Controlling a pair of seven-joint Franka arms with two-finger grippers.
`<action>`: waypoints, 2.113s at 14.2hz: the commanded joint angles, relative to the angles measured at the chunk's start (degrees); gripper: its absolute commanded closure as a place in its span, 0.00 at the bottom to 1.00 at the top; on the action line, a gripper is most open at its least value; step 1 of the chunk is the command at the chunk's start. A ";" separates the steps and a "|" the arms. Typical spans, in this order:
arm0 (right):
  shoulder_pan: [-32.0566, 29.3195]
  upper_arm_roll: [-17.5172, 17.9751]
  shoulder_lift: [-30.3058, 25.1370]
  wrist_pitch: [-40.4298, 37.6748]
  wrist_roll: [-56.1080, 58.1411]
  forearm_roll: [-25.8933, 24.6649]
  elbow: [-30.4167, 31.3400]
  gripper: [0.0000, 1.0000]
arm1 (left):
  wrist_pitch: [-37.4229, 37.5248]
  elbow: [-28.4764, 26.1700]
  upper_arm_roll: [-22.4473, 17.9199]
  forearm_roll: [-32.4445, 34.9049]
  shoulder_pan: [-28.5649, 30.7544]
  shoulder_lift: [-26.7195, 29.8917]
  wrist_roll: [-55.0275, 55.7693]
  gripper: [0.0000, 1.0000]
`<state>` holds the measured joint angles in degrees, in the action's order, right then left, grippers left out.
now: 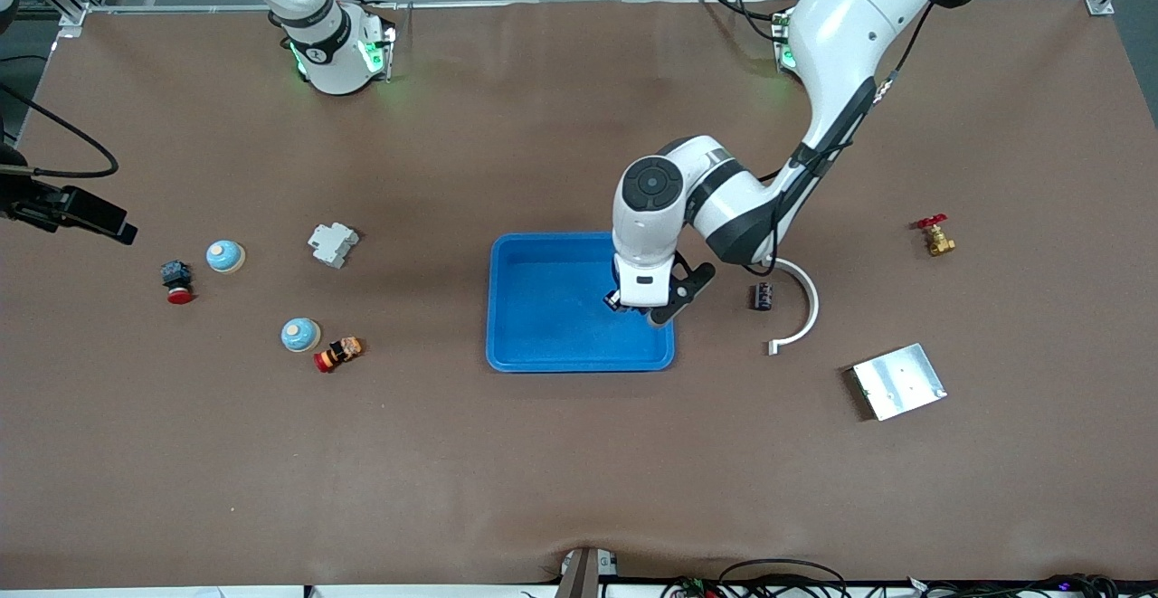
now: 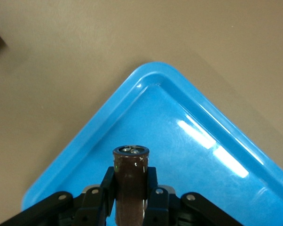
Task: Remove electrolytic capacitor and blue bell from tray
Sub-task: 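Lift and carry the capacitor with the left gripper toward the white arc, then lower the capacitor inside the white arc and open the left gripper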
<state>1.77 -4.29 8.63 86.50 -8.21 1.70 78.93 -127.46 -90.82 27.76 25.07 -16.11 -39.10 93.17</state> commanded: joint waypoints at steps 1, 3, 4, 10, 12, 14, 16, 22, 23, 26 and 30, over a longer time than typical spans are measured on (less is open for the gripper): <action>-0.45 0.25 0.43 -1.51 -0.40 0.23 -1.41 0.00 | 1.86 -1.99 1.77 -0.99 2.39 2.36 -6.83 1.00; -0.45 0.25 0.52 -1.51 -0.40 0.23 -1.41 0.00 | 1.96 -4.08 2.65 -0.99 5.11 3.76 -14.28 1.00; -0.45 0.25 0.43 -1.51 -0.40 0.23 -1.41 0.00 | 1.96 -4.97 3.26 -0.99 6.77 4.56 -17.29 1.00; -0.63 0.16 0.51 -1.51 -0.40 0.32 -1.41 0.00 | 2.31 -15.06 13.16 -0.90 24.23 11.23 -39.87 1.00; -0.63 0.16 0.51 -1.51 -0.49 0.58 -1.41 0.00 | 2.22 -18.50 20.19 -0.46 34.34 12.38 -47.25 1.00; -0.54 0.16 0.52 -1.51 -0.75 0.67 -1.41 0.00 | 2.04 -21.49 24.00 2.16 40.87 12.91 -54.20 1.00; -0.54 0.16 0.52 -1.51 -0.84 0.67 -1.41 0.00 | 1.78 -23.34 24.27 4.11 43.96 13.53 -59.22 1.00; -0.54 0.16 0.51 -1.43 -1.02 0.76 -1.41 0.00 | -9.95 -32.72 24.27 9.10 54.23 15.46 -68.82 1.00; -0.54 0.16 0.52 -1.42 -1.02 0.76 -1.41 0.00 | -13.13 -34.93 24.27 11.47 56.34 15.38 -68.82 1.00; -0.63 0.16 0.52 -1.42 -1.02 0.93 -1.41 0.00 | -18.60 -38.63 24.27 16.23 60.05 15.20 -68.65 1.00; -0.72 0.16 0.60 -1.34 -0.93 0.93 -1.41 0.00 | -19.31 -40.48 24.18 18.61 62.25 14.94 -68.56 1.00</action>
<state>1.70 -4.40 8.63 85.96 -8.48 1.73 78.90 -145.64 -128.92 50.93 42.14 44.70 -26.83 24.77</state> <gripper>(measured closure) 0.000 0.700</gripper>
